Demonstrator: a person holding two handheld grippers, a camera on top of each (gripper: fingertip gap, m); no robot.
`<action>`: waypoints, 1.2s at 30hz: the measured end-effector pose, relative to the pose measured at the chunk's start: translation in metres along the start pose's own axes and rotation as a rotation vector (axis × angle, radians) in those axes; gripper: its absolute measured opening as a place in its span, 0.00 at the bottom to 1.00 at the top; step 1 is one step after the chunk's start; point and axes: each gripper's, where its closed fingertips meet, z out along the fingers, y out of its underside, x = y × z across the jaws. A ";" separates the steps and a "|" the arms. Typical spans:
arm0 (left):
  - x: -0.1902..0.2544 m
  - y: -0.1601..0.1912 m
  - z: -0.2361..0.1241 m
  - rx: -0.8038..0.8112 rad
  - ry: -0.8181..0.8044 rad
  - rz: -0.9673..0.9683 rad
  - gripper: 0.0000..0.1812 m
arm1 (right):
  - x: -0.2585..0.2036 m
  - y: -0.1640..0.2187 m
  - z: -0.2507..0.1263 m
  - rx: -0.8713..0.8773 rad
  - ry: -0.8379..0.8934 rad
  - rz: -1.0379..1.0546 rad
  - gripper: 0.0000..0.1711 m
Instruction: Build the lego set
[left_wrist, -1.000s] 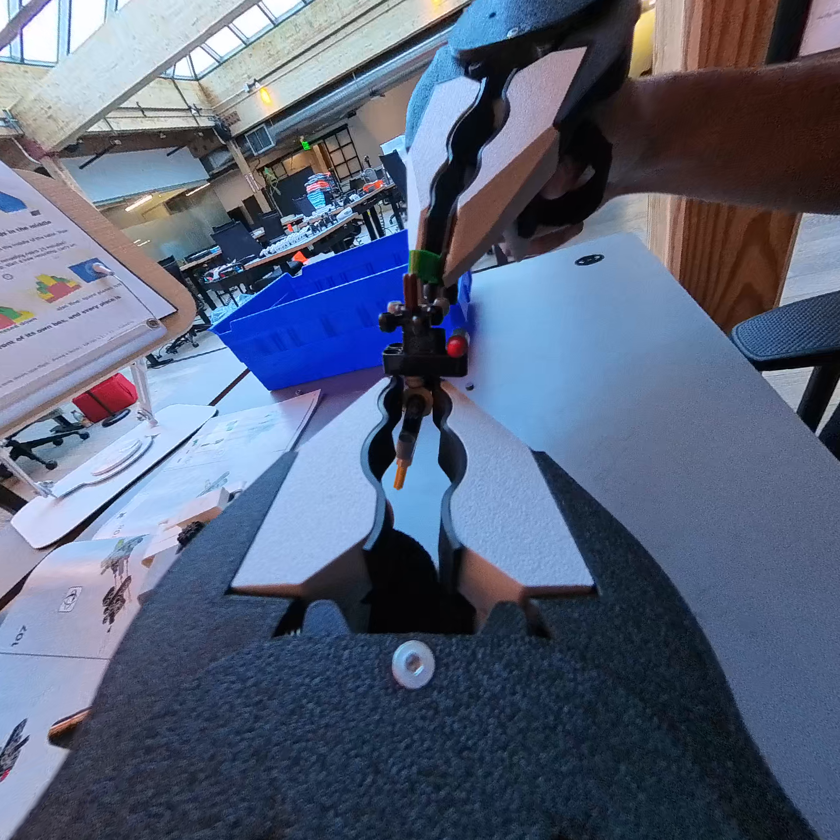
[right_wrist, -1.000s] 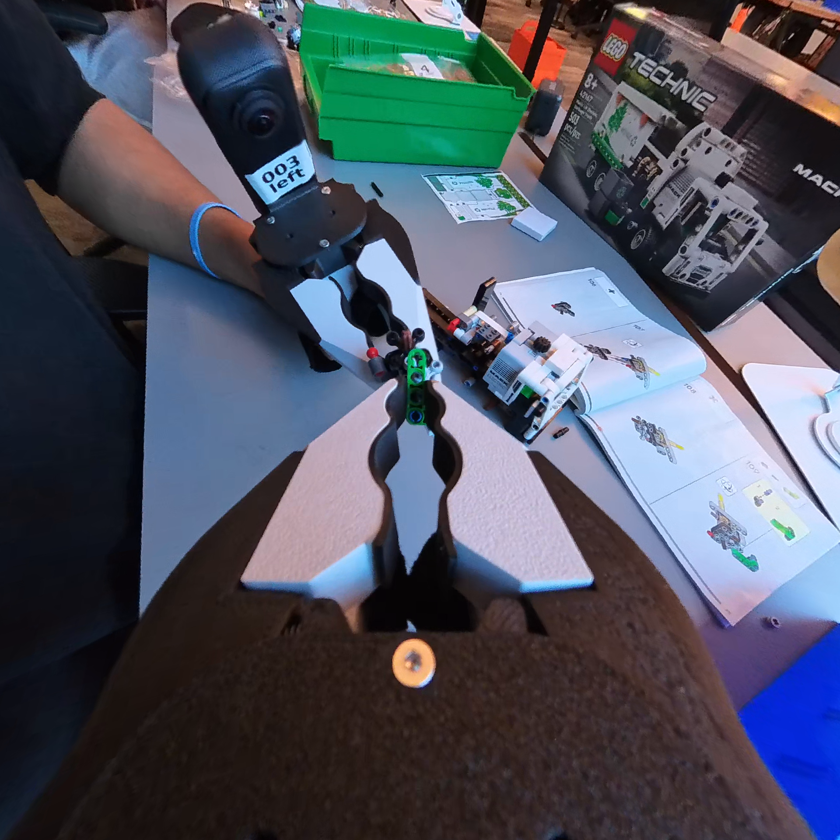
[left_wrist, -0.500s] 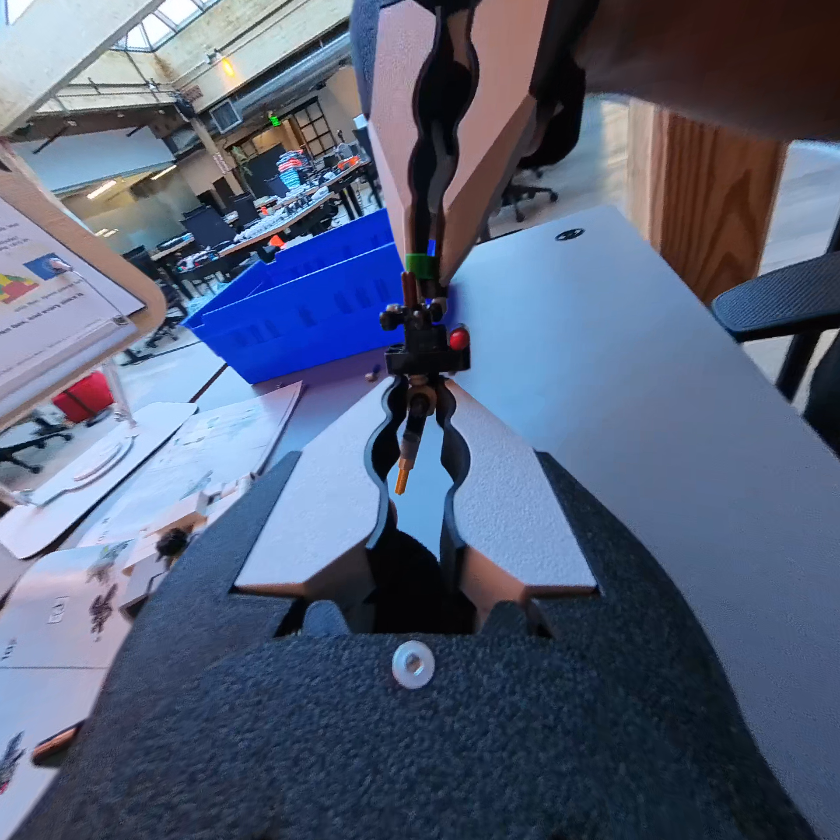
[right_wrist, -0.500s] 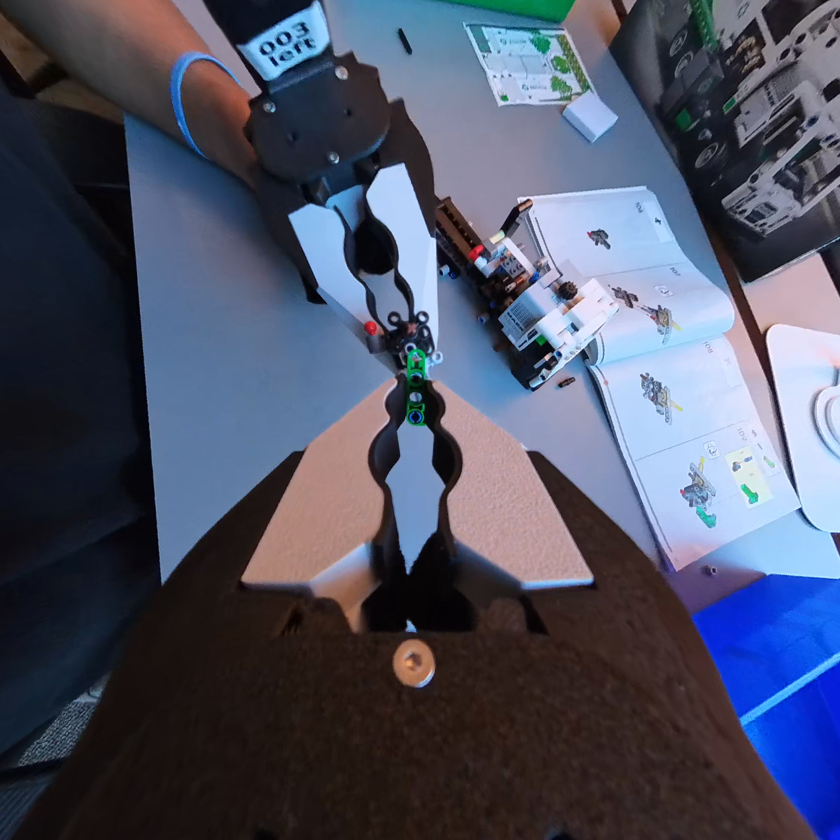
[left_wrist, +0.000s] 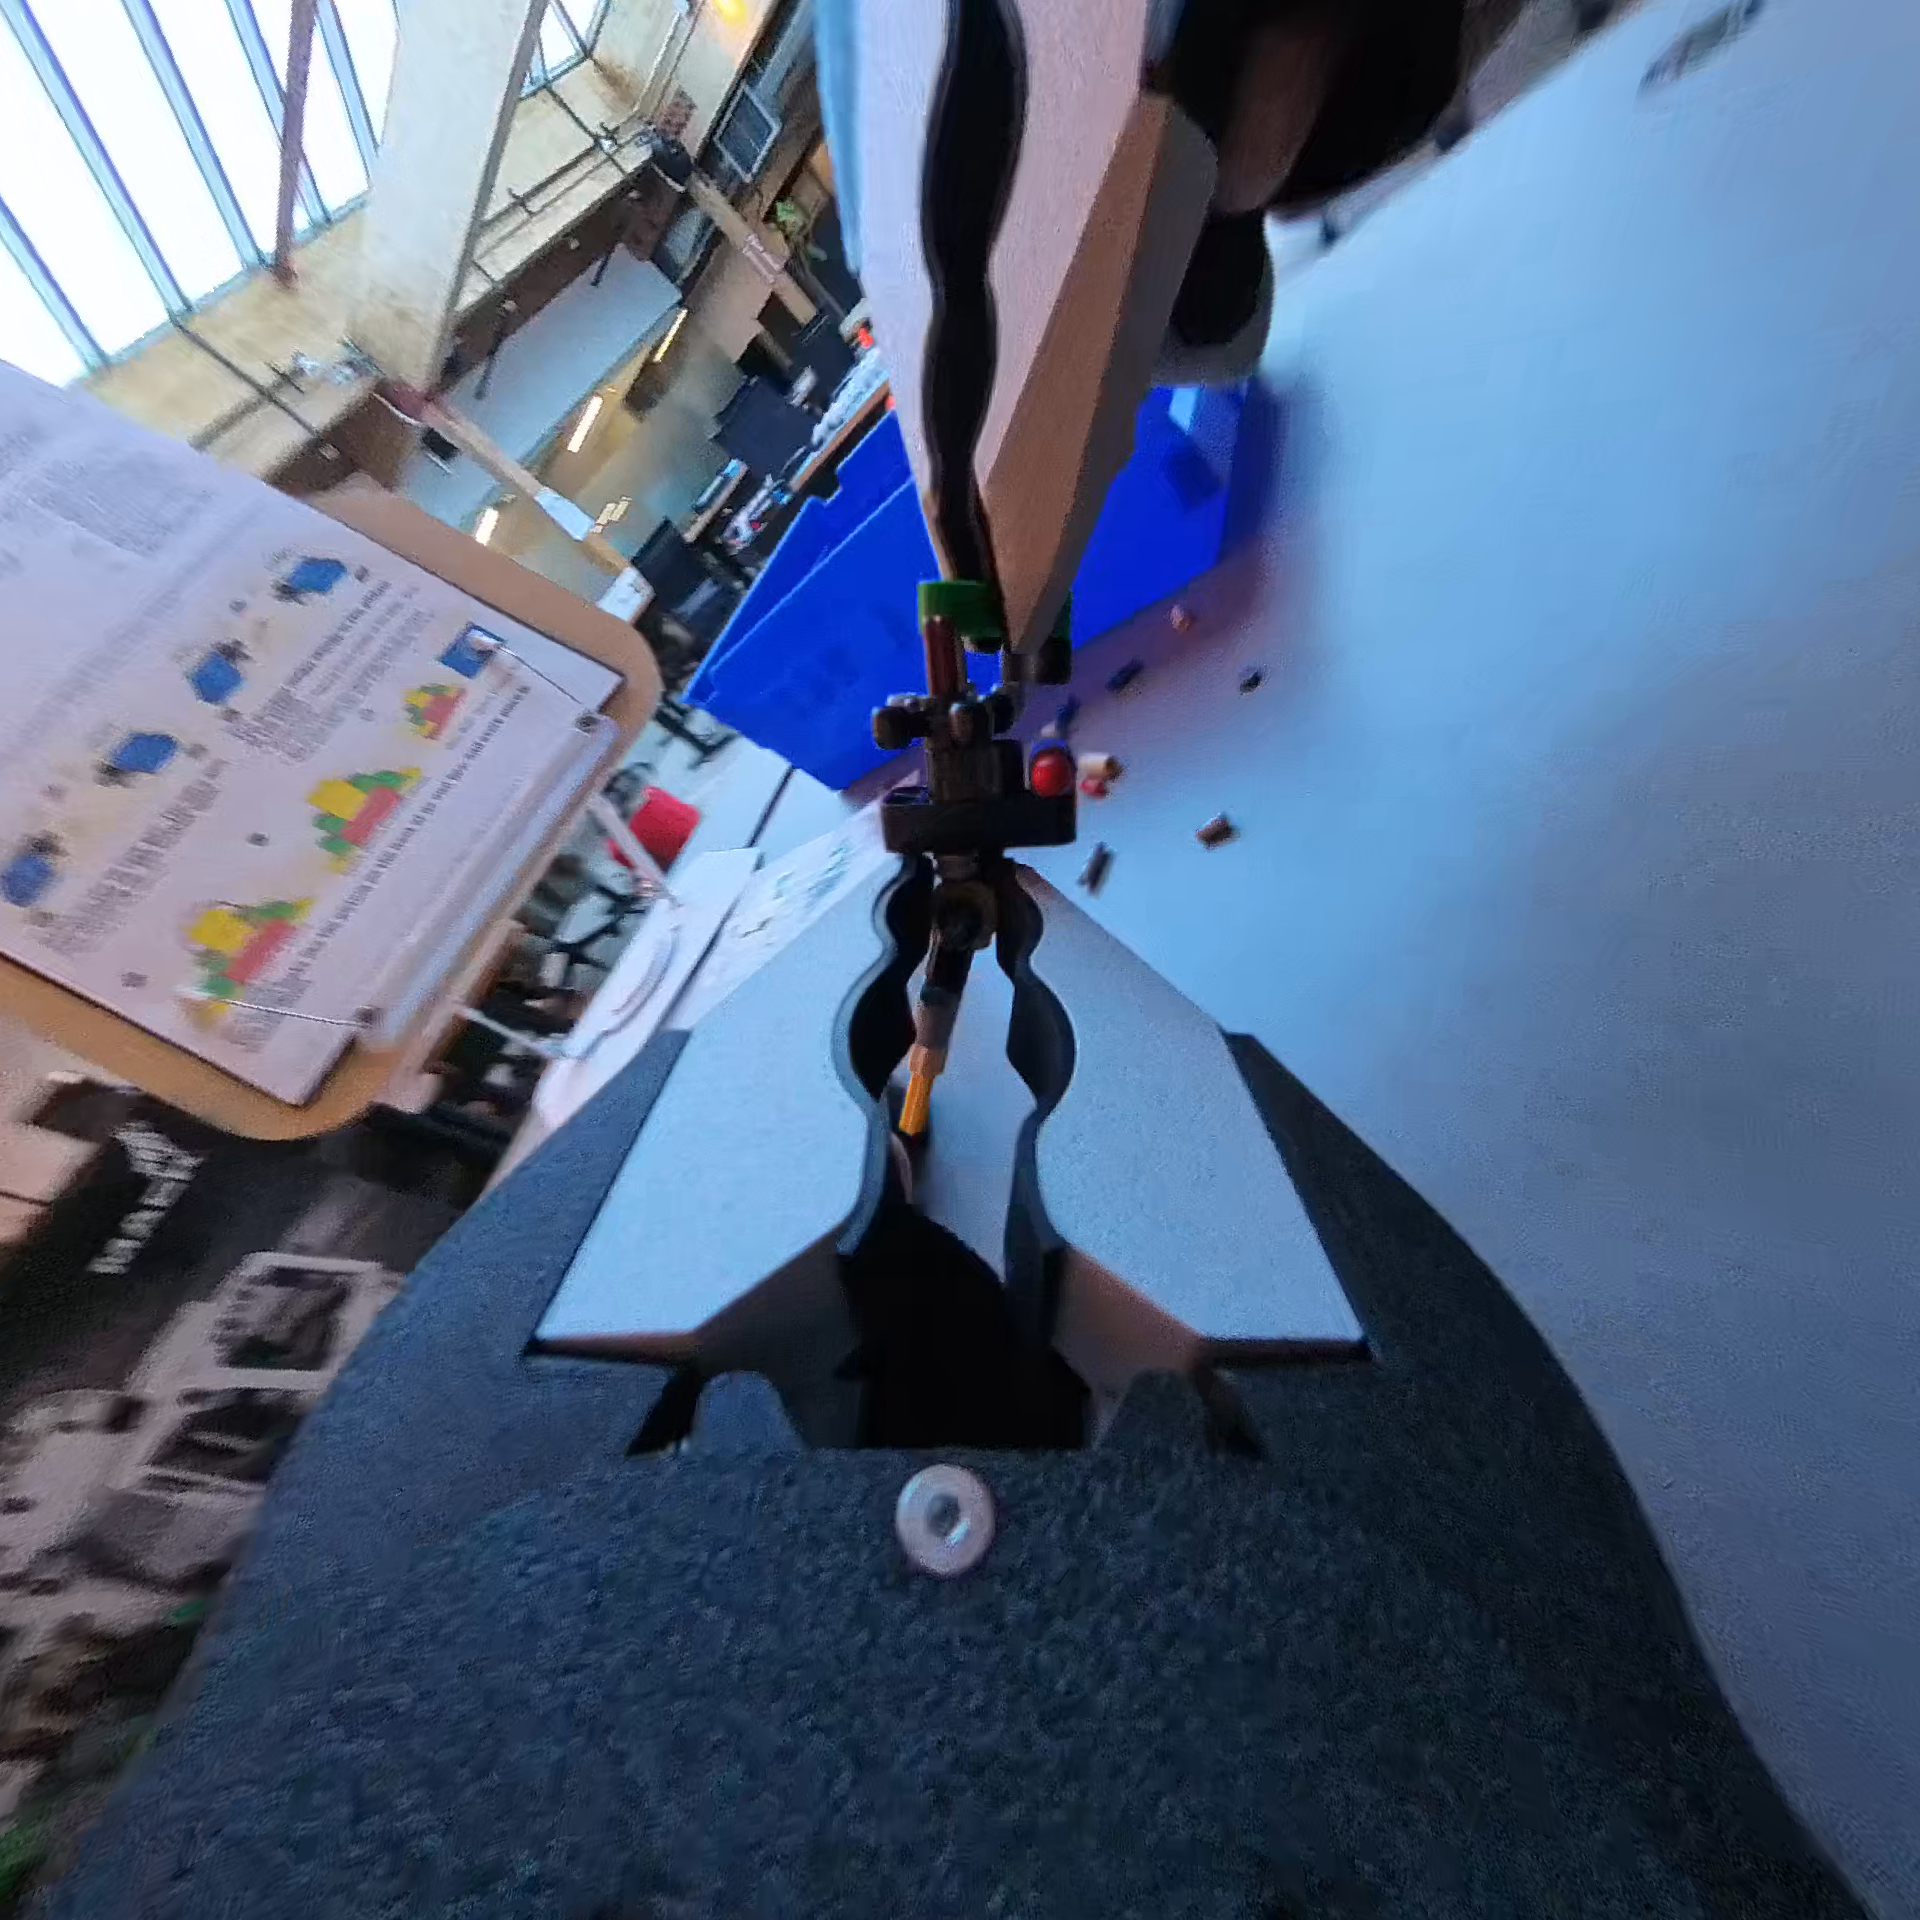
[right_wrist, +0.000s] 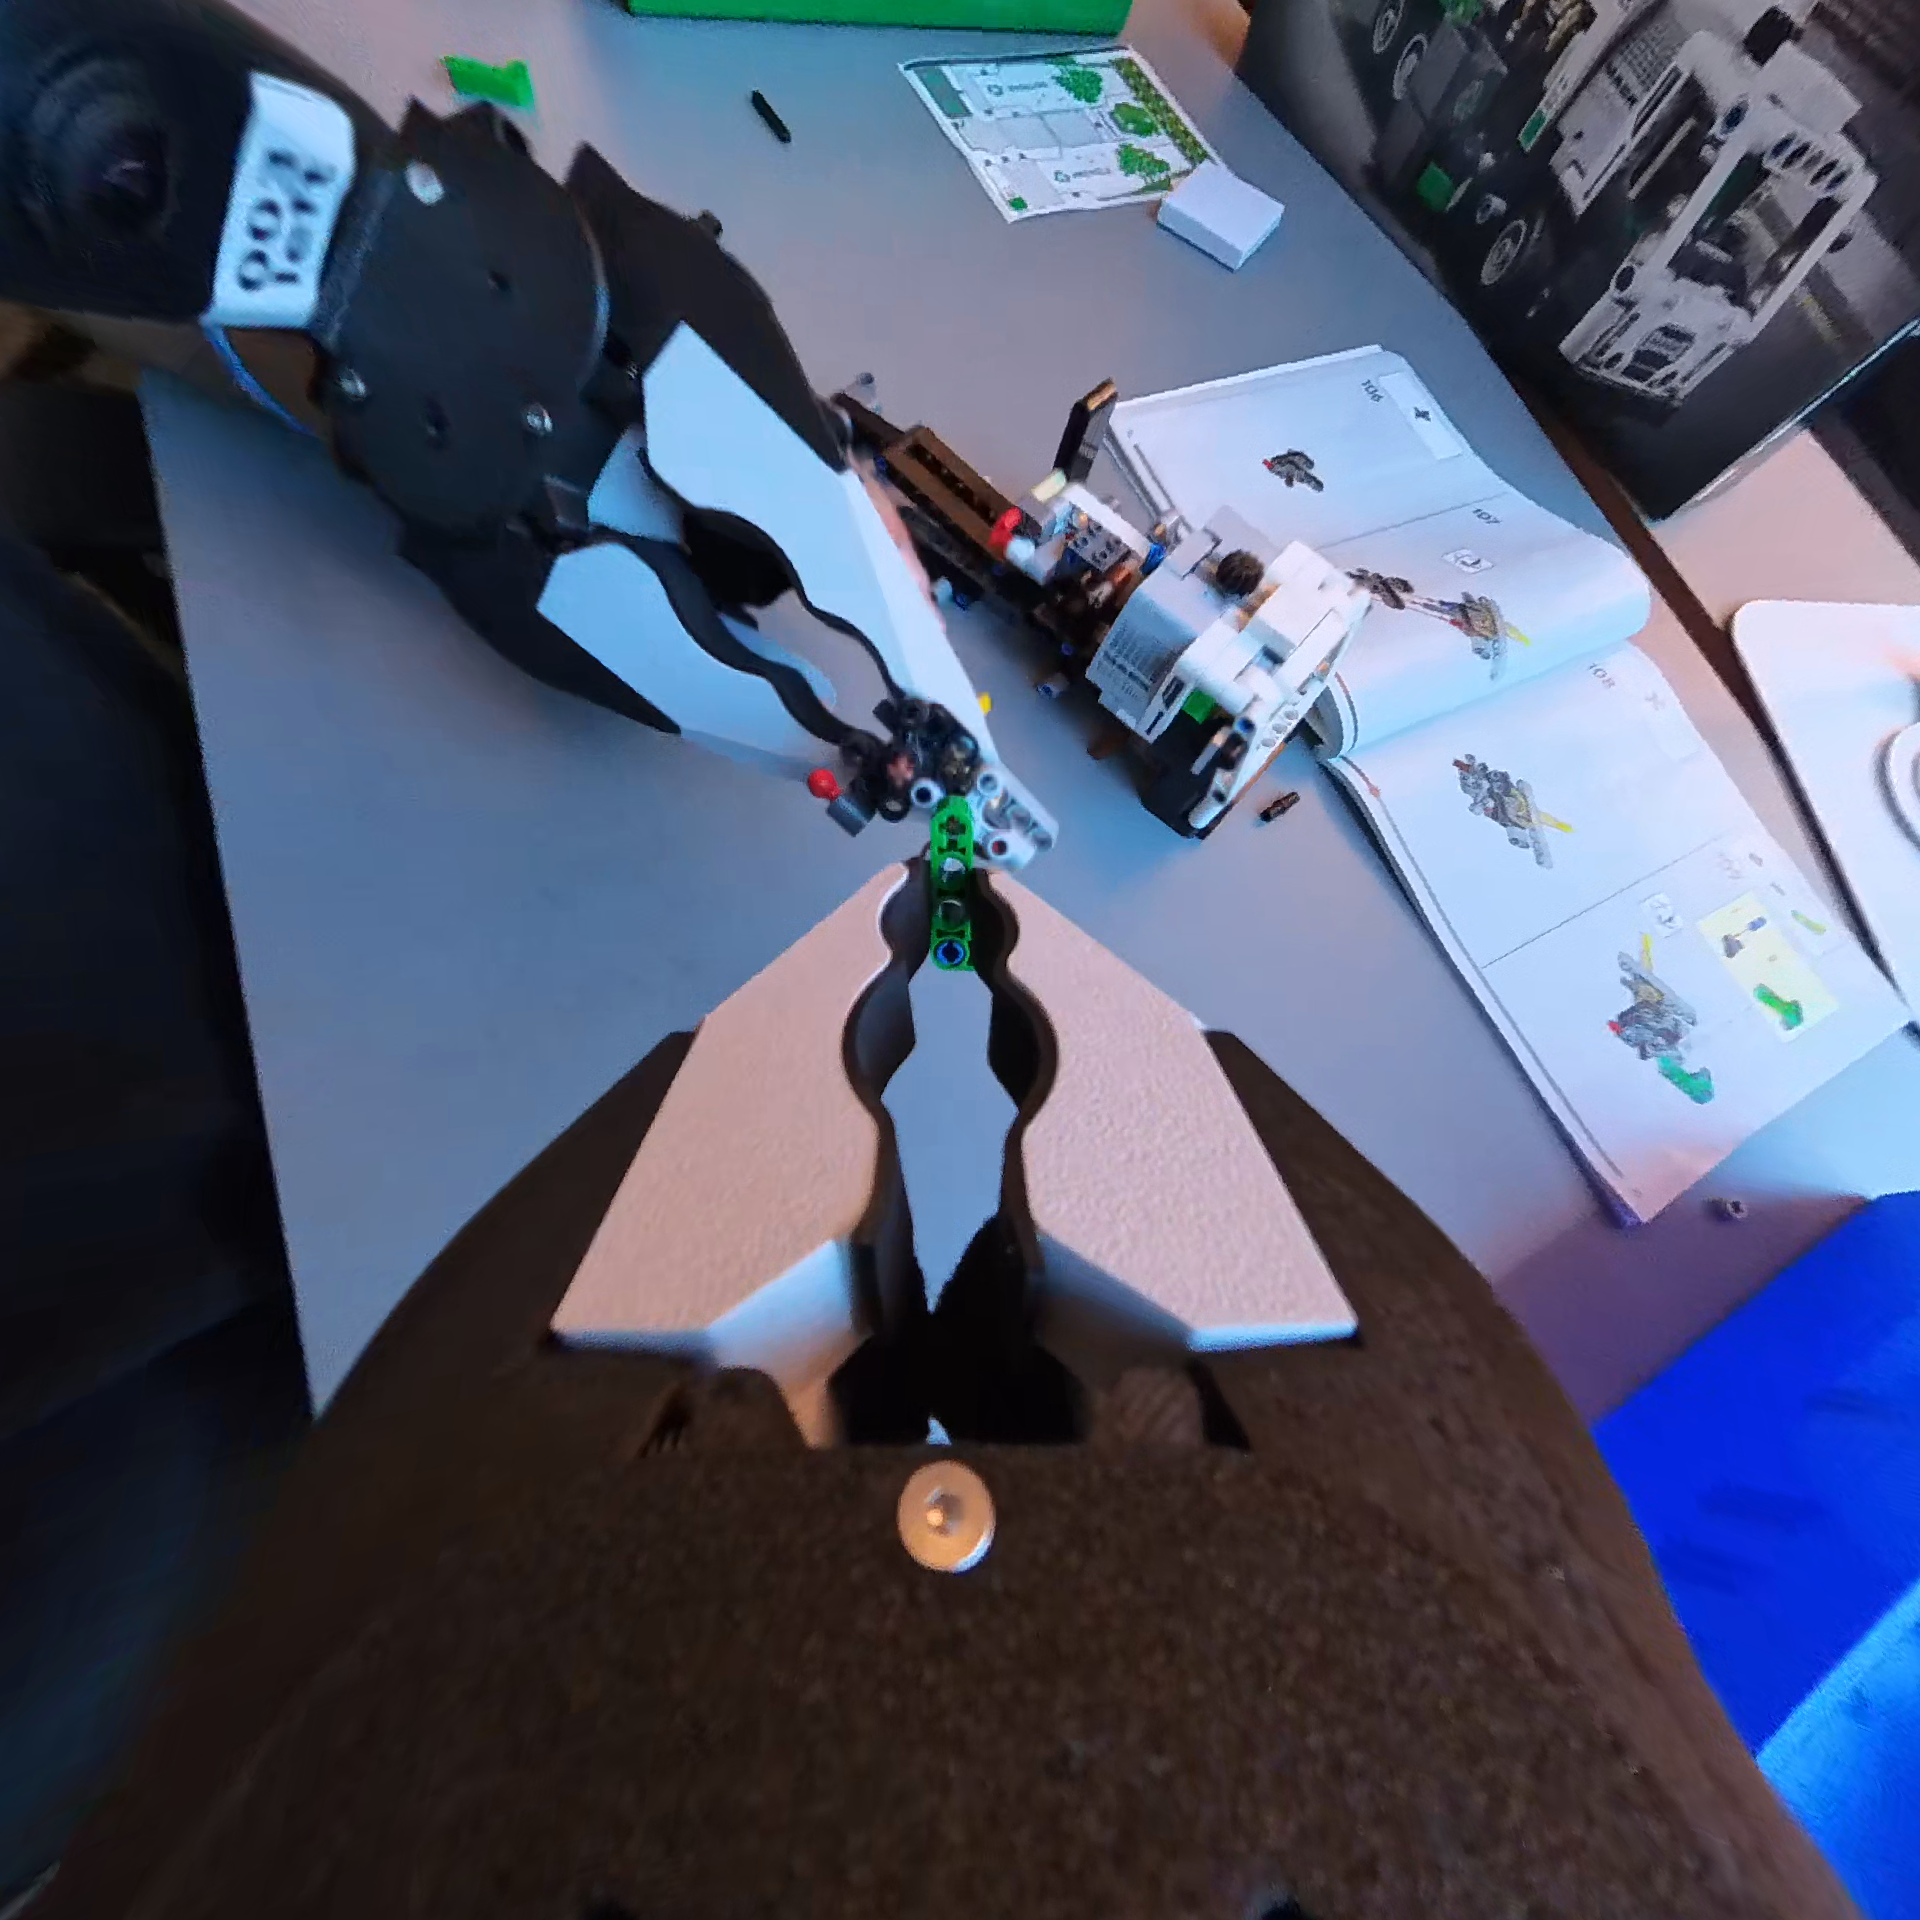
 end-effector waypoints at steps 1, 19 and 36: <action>0.000 0.002 0.000 -0.018 -0.021 0.067 0.05 | -0.001 0.004 0.001 -0.018 0.013 -0.022 0.04; 0.008 0.002 0.001 -0.028 -0.059 0.246 0.05 | -0.011 0.014 -0.001 0.026 0.004 -0.120 0.04; 0.016 0.012 0.006 -0.052 0.033 0.094 0.06 | -0.002 0.028 0.007 0.002 0.064 -0.072 0.04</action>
